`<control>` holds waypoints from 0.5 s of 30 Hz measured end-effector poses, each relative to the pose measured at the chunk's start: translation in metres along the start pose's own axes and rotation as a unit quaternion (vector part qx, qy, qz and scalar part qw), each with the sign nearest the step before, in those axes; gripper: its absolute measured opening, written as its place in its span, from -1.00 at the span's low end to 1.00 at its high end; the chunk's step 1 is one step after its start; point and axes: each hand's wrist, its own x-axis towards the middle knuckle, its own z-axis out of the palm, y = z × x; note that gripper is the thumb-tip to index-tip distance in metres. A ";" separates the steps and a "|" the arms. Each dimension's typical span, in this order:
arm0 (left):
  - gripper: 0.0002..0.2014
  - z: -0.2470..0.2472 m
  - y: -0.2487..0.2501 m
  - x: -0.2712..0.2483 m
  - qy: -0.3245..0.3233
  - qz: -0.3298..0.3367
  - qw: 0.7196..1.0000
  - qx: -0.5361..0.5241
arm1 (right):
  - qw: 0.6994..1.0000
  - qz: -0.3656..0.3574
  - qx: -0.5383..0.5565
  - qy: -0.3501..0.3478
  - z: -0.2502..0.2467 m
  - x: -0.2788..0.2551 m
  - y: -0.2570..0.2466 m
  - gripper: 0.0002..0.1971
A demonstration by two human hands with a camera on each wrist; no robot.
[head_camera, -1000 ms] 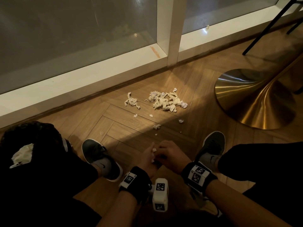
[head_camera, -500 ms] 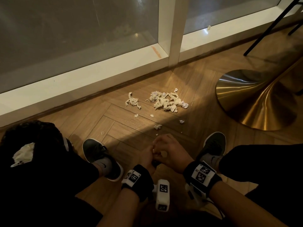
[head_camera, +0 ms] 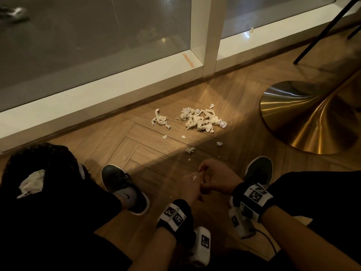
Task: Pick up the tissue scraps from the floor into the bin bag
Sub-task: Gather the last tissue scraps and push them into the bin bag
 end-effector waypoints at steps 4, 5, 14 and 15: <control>-0.57 -0.006 0.003 0.004 0.038 0.066 0.986 0.149 | 0.996 0.006 -0.070 -0.047 -0.002 0.000 -0.009 -0.63; -0.56 -0.007 0.007 0.005 0.037 0.076 0.980 0.180 | 0.997 0.005 -0.056 -0.055 -0.004 0.000 -0.011 -0.63; -0.47 -0.036 0.014 0.014 0.133 0.106 0.965 0.199 | 0.994 0.064 -0.040 -0.083 -0.008 0.002 -0.002 -0.76; -0.47 -0.038 0.016 0.014 0.124 0.108 0.966 0.202 | 0.992 0.076 -0.041 -0.092 -0.005 0.003 0.003 -0.80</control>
